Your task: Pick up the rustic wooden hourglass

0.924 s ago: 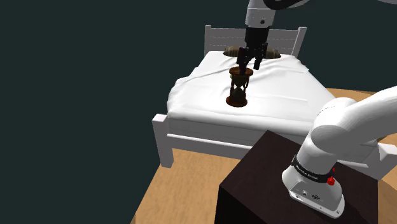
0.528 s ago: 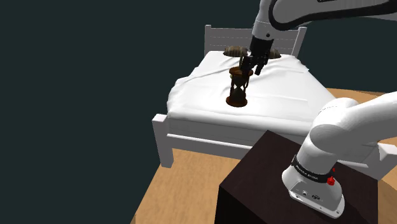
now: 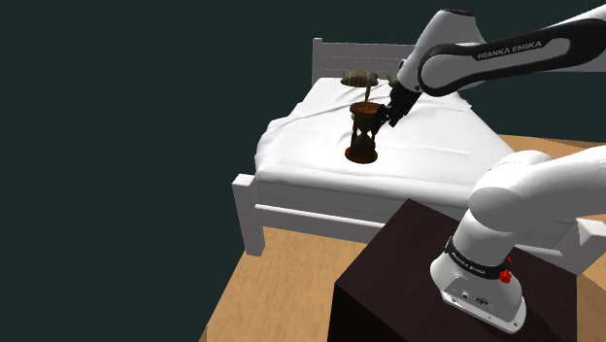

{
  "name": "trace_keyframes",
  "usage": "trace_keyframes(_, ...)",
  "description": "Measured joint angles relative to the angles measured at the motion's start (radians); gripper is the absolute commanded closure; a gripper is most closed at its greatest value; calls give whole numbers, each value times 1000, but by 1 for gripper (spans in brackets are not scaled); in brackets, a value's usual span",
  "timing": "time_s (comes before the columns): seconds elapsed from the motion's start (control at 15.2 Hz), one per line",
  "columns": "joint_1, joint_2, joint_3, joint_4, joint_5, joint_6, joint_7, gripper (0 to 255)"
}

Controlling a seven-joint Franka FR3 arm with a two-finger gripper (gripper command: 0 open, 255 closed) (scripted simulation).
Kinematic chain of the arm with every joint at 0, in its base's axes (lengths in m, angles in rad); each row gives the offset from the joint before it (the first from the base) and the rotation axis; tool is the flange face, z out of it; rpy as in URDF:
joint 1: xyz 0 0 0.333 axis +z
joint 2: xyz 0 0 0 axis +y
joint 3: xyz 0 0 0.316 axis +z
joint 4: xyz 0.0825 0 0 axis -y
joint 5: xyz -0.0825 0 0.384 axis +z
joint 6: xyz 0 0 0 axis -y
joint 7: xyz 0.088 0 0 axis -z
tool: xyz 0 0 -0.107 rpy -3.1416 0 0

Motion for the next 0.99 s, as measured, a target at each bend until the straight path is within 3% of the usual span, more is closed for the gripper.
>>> trace_keyframes(0.33, -23, 116, -161, -92, -31, 365, -117, 0)
trace_keyframes(0.53, 38, 236, -304, -120, -15, 609, -208, 0)
trace_keyframes(0.66, 148, 316, -449, -109, 14, 762, -282, 0)
trace_keyframes(0.73, 227, 345, -544, -96, 28, 828, -322, 0)
trace_keyframes(0.99, 670, 371, -1069, -38, 29, 1085, -478, 0)
